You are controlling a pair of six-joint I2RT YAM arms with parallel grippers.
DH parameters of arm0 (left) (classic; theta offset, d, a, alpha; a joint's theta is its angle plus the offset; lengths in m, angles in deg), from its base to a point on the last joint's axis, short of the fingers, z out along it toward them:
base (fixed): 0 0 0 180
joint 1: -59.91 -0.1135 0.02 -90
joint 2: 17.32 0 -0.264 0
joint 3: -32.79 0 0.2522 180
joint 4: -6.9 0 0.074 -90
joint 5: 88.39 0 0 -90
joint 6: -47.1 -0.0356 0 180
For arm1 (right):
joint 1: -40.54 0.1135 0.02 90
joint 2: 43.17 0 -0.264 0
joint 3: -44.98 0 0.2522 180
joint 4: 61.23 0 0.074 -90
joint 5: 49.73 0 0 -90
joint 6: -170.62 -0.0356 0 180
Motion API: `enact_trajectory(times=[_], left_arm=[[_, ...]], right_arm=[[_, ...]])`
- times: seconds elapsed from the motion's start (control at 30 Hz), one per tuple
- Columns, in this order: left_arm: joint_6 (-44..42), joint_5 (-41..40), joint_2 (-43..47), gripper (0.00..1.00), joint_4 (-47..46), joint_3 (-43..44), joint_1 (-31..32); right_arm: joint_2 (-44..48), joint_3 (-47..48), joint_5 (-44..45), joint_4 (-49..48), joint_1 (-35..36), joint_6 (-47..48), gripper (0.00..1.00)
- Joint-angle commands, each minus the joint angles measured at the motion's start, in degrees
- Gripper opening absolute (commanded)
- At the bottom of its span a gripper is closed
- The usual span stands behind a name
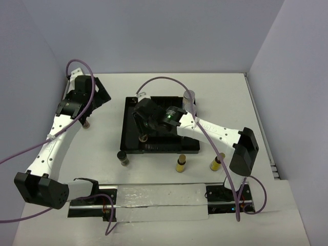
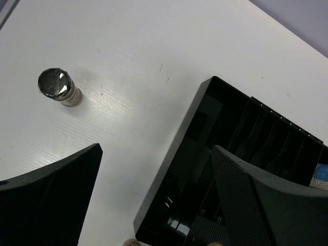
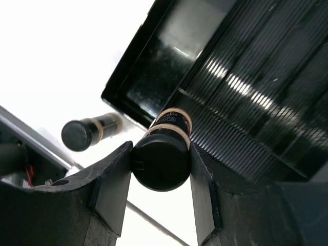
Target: Organize the condiment bottles
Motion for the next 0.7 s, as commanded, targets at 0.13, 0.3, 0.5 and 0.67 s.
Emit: enact_trajectory(times=[0.13,0.3,0.5,0.67], left_arm=[[0.6,-1.2,1.4,0.95,-0.6,-0.4,-0.6],[0.6,-2.0,1.3,0.95,-0.1,-0.1,-0.9],[0.7,-2.1,1.8,0.95,0.0,-0.1,-1.1],[0.5,-2.5,2.0,0.95,0.3,0.2,-1.4]], right_arm=[[-3.0,-1.9,-0.8,-3.4,1.2,-0.8,0.09],[-4.2,1.2,-0.3,-3.0,1.3,-0.2,0.09],[-9.6,11.1,0.4,-0.9,1.2,1.3,0.09],[-15.8,18.3,0.7,0.5,1.3,2.0,0.09]])
